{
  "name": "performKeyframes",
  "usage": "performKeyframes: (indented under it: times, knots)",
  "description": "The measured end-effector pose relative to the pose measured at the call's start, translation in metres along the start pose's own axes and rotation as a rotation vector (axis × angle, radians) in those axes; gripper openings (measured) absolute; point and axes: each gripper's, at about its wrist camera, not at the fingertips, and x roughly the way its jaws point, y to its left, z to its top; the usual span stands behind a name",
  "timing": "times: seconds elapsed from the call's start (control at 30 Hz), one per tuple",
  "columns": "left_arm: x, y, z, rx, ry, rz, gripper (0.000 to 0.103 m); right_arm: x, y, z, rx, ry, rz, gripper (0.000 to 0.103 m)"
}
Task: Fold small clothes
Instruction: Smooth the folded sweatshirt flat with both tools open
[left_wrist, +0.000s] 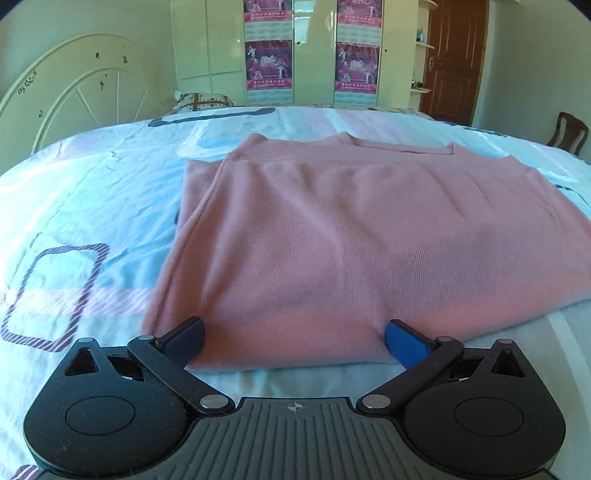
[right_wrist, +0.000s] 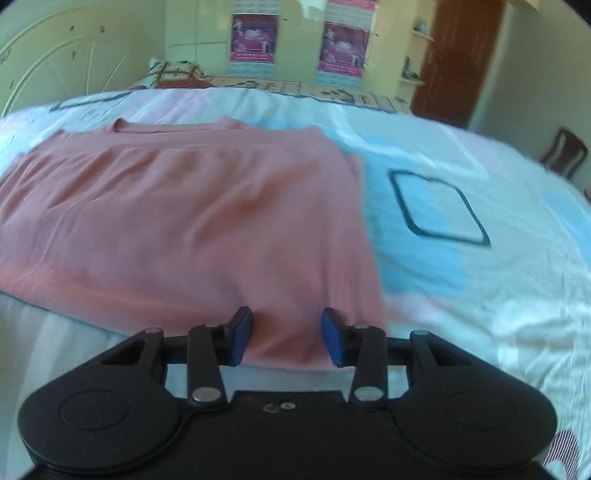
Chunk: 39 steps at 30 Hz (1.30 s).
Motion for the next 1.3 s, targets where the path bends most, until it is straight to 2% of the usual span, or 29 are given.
performKeyframes:
  times: [0.17, 0.2, 0.23, 0.27, 0.33, 0.43, 0.53, 0.6, 1.17, 1.3]
  knots:
    - [-0.001, 0.003, 0.0, -0.024, 0.012, 0.003, 0.103, -0.003, -0.011, -0.001, 0.011, 0.014, 0.019, 0.031]
    - [-0.001, 0.002, 0.001, -0.023, 0.018, 0.008, 0.103, -0.007, -0.011, 0.002, 0.023, 0.001, 0.019, 0.022]
    - [0.0, 0.001, 0.002, -0.025, 0.024, 0.01, 0.103, -0.011, -0.011, 0.004, 0.039, -0.016, 0.019, 0.02]
    - [0.001, 0.0, 0.003, -0.028, 0.026, 0.011, 0.103, -0.012, -0.011, 0.004, 0.048, -0.022, 0.016, 0.02]
    - [0.002, 0.0, 0.003, -0.029, 0.03, 0.011, 0.103, 0.0, -0.013, 0.001, 0.056, 0.036, 0.0, 0.02]
    - [0.002, -0.001, 0.003, -0.021, 0.04, 0.01, 0.103, -0.003, -0.013, 0.001, 0.038, 0.042, -0.003, 0.019]
    - [0.003, -0.002, 0.003, -0.011, 0.037, 0.014, 0.103, -0.015, -0.012, 0.002, 0.048, -0.01, 0.006, 0.019]
    - [0.003, -0.002, 0.002, -0.014, 0.036, 0.015, 0.103, -0.005, -0.01, -0.001, 0.034, 0.04, -0.001, 0.019]
    - [0.0, 0.004, -0.003, -0.021, 0.033, -0.007, 0.103, -0.003, -0.013, -0.005, 0.052, 0.038, 0.003, 0.02]
    - [-0.001, 0.004, -0.006, 0.021, 0.032, -0.012, 0.103, -0.002, -0.012, -0.004, 0.052, 0.039, -0.001, 0.021]
